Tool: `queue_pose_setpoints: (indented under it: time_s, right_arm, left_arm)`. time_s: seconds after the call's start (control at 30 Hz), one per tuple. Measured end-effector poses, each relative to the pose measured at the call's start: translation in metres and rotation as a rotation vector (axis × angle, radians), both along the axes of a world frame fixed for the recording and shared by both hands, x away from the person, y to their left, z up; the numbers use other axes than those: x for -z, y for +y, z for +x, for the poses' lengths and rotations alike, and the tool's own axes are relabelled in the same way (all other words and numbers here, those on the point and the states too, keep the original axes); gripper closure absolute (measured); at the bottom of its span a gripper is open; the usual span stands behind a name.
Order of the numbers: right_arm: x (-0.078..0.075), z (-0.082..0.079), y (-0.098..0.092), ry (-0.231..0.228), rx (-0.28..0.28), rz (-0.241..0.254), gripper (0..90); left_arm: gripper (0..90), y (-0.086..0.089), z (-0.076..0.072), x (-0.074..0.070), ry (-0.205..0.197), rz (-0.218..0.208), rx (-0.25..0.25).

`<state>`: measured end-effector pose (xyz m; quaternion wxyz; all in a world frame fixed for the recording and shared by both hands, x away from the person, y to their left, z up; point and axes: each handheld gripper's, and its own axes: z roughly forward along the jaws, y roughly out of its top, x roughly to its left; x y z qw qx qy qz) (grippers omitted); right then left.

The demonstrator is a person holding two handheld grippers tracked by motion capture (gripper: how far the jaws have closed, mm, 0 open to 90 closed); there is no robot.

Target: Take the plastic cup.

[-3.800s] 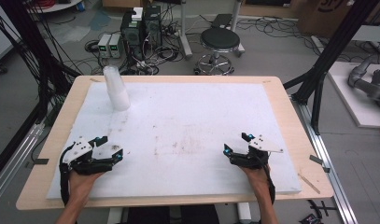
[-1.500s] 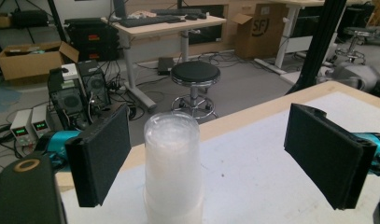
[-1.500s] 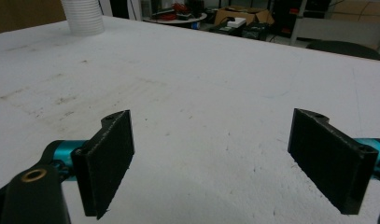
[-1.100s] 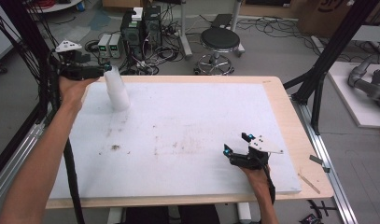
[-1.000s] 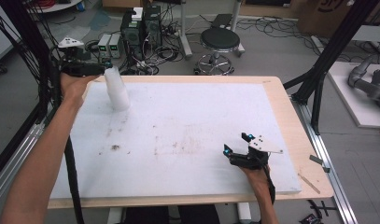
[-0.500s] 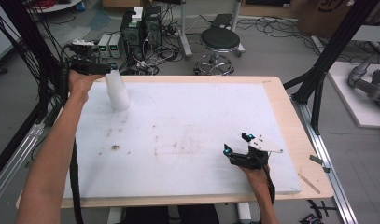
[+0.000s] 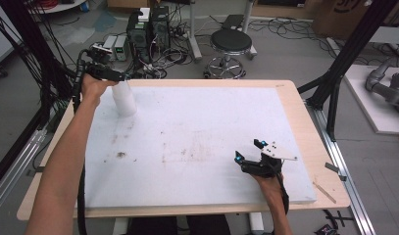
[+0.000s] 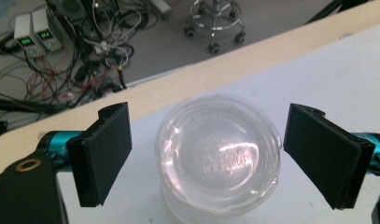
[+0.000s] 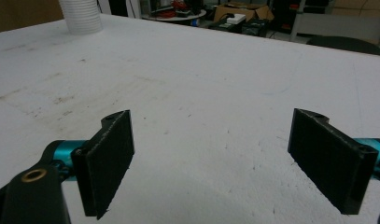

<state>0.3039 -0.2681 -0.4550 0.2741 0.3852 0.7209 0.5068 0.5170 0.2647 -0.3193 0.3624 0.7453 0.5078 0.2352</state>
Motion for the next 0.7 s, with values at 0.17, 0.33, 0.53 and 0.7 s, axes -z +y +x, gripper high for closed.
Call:
queue_pose_setpoints:
  time_s: [0.17,0.33,0.53,0.7]
  right_arm:
    - [0.0,0.001,0.0,0.0,0.004,-0.006,14.5]
    - [0.0,0.0,0.0,0.0,0.006,-0.004,14.5]
    - [0.0,0.0,0.0,0.001,0.009,-0.004,14.5]
    - [0.0,0.0,0.001,-0.002,0.011,-0.004,14.5]
  left_arm:
    - [15.8,-0.003,0.003,0.004,0.031,0.012,-0.005]
    - [17.0,-0.005,0.003,0.006,0.05,0.039,-0.016]
    - [18.7,-0.006,0.004,0.01,0.09,0.051,-0.014]
    - [23.6,-0.002,0.004,0.014,0.098,0.027,-0.013]
